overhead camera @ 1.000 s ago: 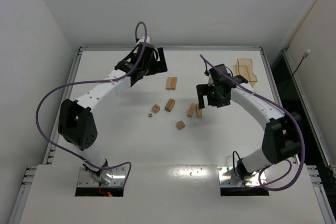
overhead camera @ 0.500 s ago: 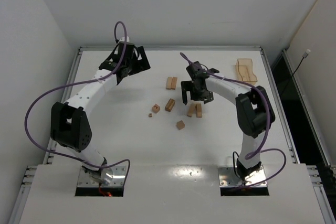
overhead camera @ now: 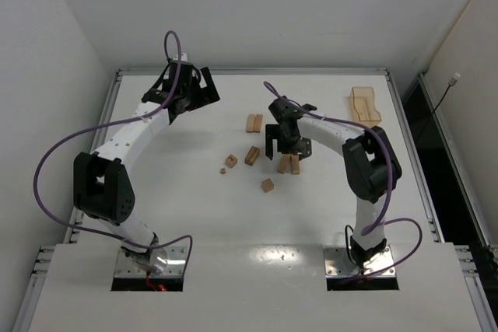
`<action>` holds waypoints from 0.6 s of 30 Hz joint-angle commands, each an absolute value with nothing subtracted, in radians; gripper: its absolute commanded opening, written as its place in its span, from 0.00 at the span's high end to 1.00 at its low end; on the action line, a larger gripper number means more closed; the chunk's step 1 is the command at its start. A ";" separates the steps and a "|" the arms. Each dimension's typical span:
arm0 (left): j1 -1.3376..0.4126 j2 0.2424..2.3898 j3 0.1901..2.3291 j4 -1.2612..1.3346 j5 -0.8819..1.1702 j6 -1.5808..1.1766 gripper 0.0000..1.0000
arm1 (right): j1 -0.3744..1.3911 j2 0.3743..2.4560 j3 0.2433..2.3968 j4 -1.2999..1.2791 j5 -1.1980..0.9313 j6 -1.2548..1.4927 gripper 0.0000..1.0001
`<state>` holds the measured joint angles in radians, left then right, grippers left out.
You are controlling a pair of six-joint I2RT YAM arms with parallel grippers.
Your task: Build the wood block tower
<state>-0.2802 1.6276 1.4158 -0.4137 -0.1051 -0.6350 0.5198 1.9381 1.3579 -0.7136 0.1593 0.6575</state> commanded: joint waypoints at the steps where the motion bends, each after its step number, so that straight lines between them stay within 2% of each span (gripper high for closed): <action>1: -0.265 1.615 1.422 -0.397 -0.078 -0.646 0.01 | 0.518 1.951 1.361 -0.729 0.187 0.701 0.00; 18: -0.227 1.684 1.465 -0.417 -0.015 -0.666 0.01 | 0.454 2.010 1.296 -0.687 0.071 0.710 0.02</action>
